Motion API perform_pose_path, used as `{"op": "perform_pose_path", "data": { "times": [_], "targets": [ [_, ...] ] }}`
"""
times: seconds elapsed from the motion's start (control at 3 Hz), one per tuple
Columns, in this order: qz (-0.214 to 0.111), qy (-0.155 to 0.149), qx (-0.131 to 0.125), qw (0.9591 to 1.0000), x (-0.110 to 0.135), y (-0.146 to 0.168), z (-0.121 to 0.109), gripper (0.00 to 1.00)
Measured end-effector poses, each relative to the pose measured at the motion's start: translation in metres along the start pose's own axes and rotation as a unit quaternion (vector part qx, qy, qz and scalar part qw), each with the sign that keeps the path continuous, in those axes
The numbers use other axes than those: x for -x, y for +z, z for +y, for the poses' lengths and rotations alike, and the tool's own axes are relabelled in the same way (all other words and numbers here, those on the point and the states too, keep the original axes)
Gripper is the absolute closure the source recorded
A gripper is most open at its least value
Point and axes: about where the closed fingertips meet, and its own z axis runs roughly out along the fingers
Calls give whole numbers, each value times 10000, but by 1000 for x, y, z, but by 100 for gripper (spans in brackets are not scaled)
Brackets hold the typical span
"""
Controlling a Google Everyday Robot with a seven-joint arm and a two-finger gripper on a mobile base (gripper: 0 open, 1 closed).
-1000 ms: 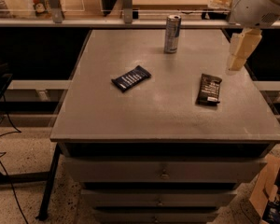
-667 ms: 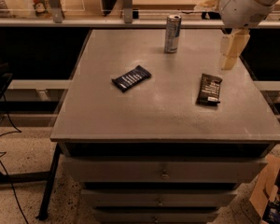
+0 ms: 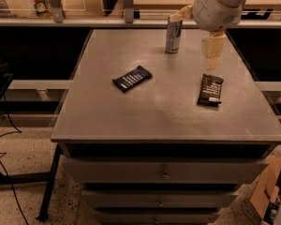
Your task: Move rxbar blueberry near rxbar chocolate
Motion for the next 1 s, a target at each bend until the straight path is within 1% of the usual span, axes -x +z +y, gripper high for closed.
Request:
{"op": "perform_pose_path", "data": {
  "times": [0.33,0.67,1.0],
  "targets": [
    [-25,-346,63,9994,11,21,-15,0],
    [88,-695,17,9975,15,36,-20,0],
    [71,-1006,-141,9948,19,52,-20,0]
  ]
}}
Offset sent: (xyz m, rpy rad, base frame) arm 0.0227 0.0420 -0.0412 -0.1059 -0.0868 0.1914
